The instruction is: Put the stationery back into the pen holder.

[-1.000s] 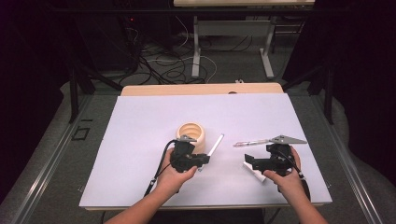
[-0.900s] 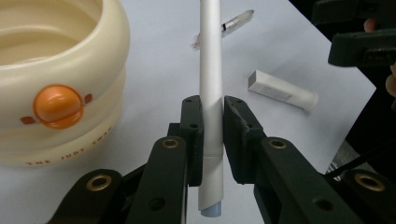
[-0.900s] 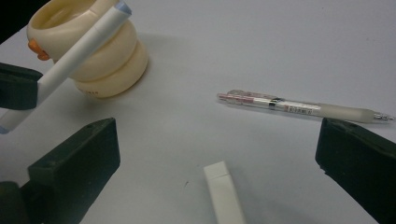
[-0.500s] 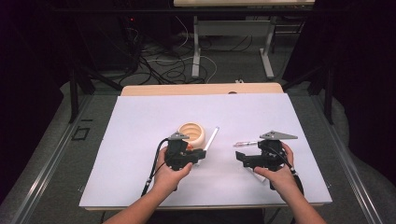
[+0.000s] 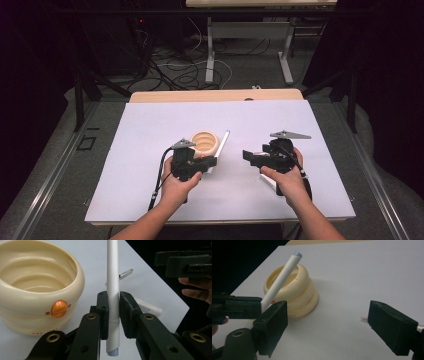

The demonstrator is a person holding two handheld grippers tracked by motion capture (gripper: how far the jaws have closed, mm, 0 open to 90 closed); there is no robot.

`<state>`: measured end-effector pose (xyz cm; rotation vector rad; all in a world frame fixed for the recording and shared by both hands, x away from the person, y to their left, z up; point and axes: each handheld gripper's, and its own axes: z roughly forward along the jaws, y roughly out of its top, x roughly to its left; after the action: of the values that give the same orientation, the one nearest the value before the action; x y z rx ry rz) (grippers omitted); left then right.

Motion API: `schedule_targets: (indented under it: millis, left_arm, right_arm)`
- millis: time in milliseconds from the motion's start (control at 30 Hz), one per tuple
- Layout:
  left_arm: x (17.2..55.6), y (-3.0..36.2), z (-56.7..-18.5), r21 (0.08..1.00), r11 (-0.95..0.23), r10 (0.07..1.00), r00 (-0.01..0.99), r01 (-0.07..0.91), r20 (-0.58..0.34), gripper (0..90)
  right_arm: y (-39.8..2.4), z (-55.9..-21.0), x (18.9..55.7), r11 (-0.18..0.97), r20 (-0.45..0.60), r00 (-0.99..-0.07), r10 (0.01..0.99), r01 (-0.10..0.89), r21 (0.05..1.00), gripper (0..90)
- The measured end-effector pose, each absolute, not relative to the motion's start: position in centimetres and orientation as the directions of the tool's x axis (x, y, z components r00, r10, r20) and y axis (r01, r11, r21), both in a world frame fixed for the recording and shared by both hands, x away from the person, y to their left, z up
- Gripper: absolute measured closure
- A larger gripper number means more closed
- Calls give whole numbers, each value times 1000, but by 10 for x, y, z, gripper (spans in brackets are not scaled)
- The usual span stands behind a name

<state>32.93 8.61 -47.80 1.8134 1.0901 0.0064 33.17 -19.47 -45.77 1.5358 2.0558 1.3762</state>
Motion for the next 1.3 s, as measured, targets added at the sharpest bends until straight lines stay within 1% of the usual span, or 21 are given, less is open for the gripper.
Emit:
schedule_targets:
  millis: [100, 200, 367, 500, 567, 600, 667, 700, 800, 833, 867, 933, 967, 1000, 1067, 1133, 1167, 1300]
  left_arm:
    - [329, 88, -477, 739, -110, 672, 598, 664, -437, 785]
    - [330, 89, -476, 741, -106, 672, 597, 663, -438, 785]
    - [329, 91, -474, 746, -94, 672, 595, 659, -441, 784]
    - [329, 91, -474, 754, -90, 670, 599, 651, -438, 785]
    - [329, 92, -474, 754, -89, 670, 599, 650, -438, 784]
    - [329, 92, -473, 755, -89, 670, 600, 649, -437, 784]
    - [329, 91, -474, 757, -88, 670, 600, 648, -436, 785]
    - [329, 91, -474, 758, -88, 669, 602, 647, -436, 785]
    - [329, 91, -474, 757, -85, 669, 600, 648, -439, 785]
    - [329, 91, -474, 757, -84, 668, 600, 648, -440, 784]
    - [328, 91, -475, 757, -83, 670, 599, 648, -439, 784]
    - [328, 91, -475, 756, -84, 668, 599, 649, -440, 784]
    - [328, 91, -475, 756, -86, 670, 600, 649, -438, 785]
    - [328, 91, -476, 757, -87, 670, 601, 647, -436, 785]
    - [328, 90, -477, 756, -90, 668, 602, 648, -437, 784]
    - [327, 89, -477, 757, -94, 668, 605, 647, -434, 785]
    - [327, 89, -477, 755, -96, 667, 604, 649, -435, 785]
    - [327, 88, -479, 756, -99, 667, 607, 647, -431, 785]
  right_arm:
    - [-187, -453, 335, 8, 334, -422, 843, 631, 776, 201]
    - [-179, -448, 336, -5, 359, -423, 832, 641, 767, 230]
    - [-168, -442, 339, -45, 389, -407, 826, 641, 766, 288]
    - [-163, -439, 342, -71, 425, -408, 808, 648, 758, 289]
    - [-159, -437, 343, -81, 456, -396, 797, 678, 730, 308]
    - [-159, -437, 343, -81, 456, -396, 797, 678, 730, 308]
    - [-158, -439, 346, -116, 525, -361, 771, 730, 673, 334]
    - [-158, -439, 346, -116, 525, -361, 771, 730, 673, 334]
    - [-158, -443, 349, -144, 595, -339, 728, 774, 617, 403]
    - [-159, -444, 349, -147, 606, -329, 725, 785, 602, 412]
    - [-159, -447, 350, -158, 606, -324, 726, 779, 606, 428]
    - [-161, -449, 351, -156, 614, -317, 723, 792, 591, 475]
    - [-162, -450, 351, -162, 631, -301, 715, 807, 568, 488]
    - [-162, -450, 351, -162, 631, -301, 715, 807, 568, 488]
    - [-163, -453, 352, -173, 640, -300, 707, 805, 568, 519]
    - [-163, -455, 353, -179, 665, -290, 688, 820, 543, 523]
    - [-164, -459, 355, -180, 698, -298, 651, 833, 524, 514]
    - [-167, -463, 356, -173, 728, -293, 619, 854, 491, 521]
